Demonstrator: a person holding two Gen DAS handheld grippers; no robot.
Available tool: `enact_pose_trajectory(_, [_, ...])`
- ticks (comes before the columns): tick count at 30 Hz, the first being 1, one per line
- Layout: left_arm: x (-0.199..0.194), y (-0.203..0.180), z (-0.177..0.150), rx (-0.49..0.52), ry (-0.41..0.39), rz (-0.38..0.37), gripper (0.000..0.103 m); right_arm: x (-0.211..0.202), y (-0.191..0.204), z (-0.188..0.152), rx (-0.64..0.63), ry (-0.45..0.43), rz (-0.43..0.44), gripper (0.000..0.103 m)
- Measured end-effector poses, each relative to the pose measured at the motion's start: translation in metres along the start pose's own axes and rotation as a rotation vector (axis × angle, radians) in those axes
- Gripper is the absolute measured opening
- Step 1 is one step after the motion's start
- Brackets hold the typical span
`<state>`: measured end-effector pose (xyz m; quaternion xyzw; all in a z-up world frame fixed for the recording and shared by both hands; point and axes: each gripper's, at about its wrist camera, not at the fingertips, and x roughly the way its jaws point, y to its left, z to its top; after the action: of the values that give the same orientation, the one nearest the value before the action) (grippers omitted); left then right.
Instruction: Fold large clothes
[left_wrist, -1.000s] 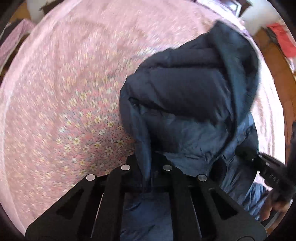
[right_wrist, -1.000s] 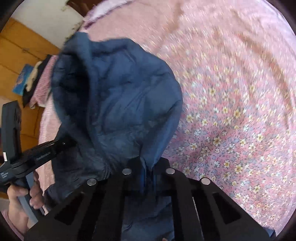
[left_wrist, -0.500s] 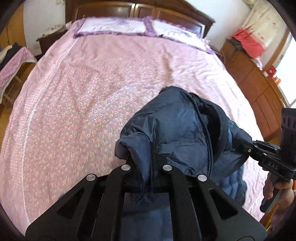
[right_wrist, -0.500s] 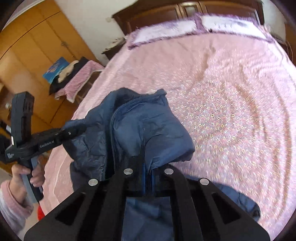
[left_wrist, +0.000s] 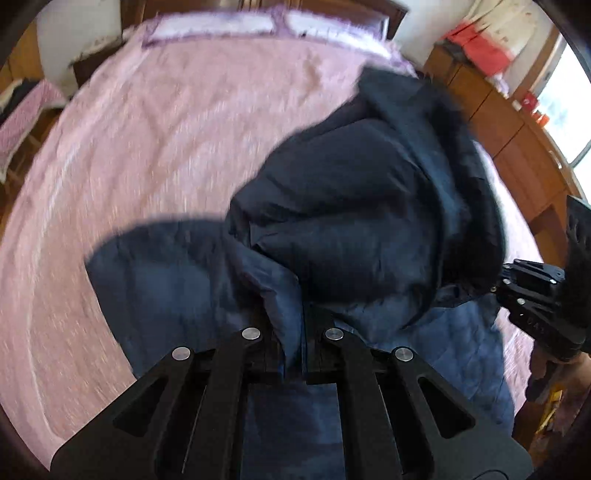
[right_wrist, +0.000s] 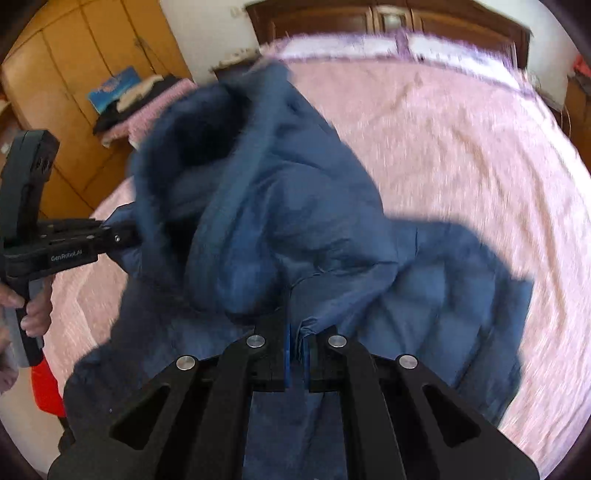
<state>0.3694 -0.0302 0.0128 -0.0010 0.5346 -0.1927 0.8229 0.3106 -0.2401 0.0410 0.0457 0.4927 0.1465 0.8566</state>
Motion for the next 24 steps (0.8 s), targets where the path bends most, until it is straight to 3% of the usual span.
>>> enact_pose_trajectory(3, [0.018,0.006,-0.013,0.003,0.019,0.017,0.005,0.003,-0.002,-0.016,0.055,0.055,0.002,0.020])
enact_pose_trajectory(6, [0.025,0.008,-0.020,0.007,0.022,0.017,0.006,-0.017,0.000,-0.015,0.061,0.053,0.006,0.048])
enact_pose_trajectory(8, [0.024,0.007,-0.022,0.013,0.018,0.018,0.006,-0.035,0.005,-0.010,0.033,0.028,-0.014,0.073])
enact_pose_trajectory(13, [0.020,0.007,-0.026,0.032,-0.005,0.015,0.007,-0.070,0.013,0.032,0.035,-0.035,0.028,0.085])
enact_pose_trajectory(18, [0.020,0.011,-0.031,0.035,-0.024,0.008,0.007,-0.046,0.016,0.096,0.090,0.006,0.145,0.090])
enact_pose_trajectory(24, [0.008,0.009,-0.052,0.002,-0.069,-0.021,0.010,-0.011,0.036,0.109,-0.084,0.057,0.086,0.090])
